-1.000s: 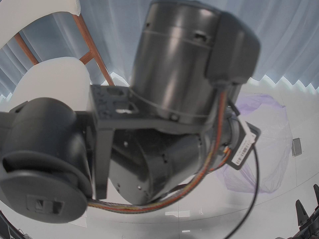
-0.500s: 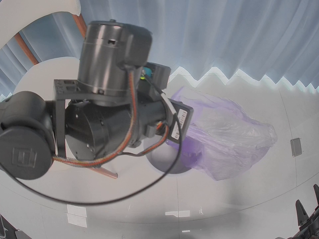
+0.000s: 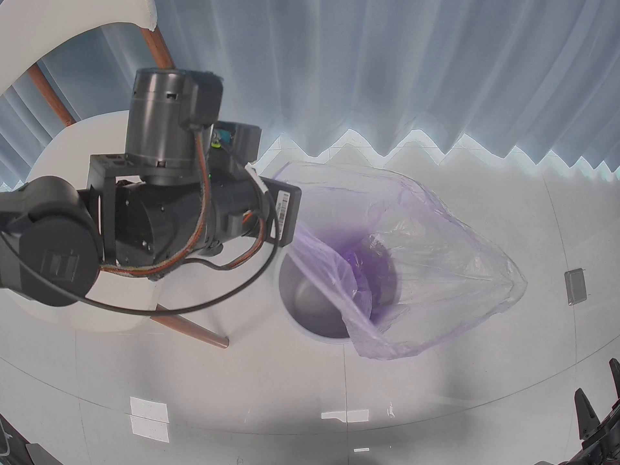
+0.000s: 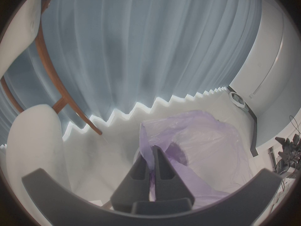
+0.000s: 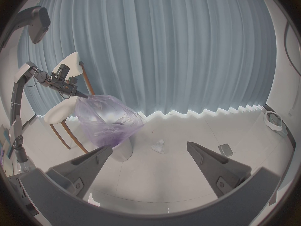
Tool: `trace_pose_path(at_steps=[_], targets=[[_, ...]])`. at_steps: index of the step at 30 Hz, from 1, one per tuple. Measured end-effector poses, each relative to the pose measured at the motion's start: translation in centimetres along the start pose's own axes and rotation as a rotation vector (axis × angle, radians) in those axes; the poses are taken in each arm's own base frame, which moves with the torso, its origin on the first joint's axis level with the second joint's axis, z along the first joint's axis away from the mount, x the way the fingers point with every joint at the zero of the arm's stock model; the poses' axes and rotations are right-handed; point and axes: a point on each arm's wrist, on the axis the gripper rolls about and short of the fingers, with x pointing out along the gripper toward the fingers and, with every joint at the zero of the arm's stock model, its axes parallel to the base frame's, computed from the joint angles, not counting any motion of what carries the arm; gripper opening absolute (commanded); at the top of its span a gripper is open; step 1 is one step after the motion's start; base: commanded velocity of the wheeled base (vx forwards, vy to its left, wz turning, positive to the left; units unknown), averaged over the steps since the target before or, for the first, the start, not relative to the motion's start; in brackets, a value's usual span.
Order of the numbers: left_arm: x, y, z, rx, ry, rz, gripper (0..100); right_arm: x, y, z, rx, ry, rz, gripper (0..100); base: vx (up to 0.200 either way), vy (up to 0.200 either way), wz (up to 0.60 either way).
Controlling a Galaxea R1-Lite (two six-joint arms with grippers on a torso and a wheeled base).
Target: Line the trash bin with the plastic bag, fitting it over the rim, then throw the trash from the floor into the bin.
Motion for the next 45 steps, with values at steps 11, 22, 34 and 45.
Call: trace_pose_path(at_steps=[11,22,34,45], targets=[[0.0,0.8,-2.0,0.018,0.069,-0.036,0,0.0,0.0,0.0,0.000,0.000,0.000,100,0.036,0.000,0.00],[0.0,1.0,-2.0,0.028,0.067,-0.033,0,0.0,0.0,0.0,0.000,0.000,0.000,100,0.200,0.000,0.00],[-0.3,-0.4,-3.2,-0.126,0.044,-0.074,0,0.0,0.0,0.0,0.000,0.000,0.000,100,0.033,0.000,0.00],[-2.1,0.2,-5.9,-0.216,0.112,-0.233,0,0.0,0.0,0.0,0.000,0.000,0.000,100,0.000,0.000,0.00]])
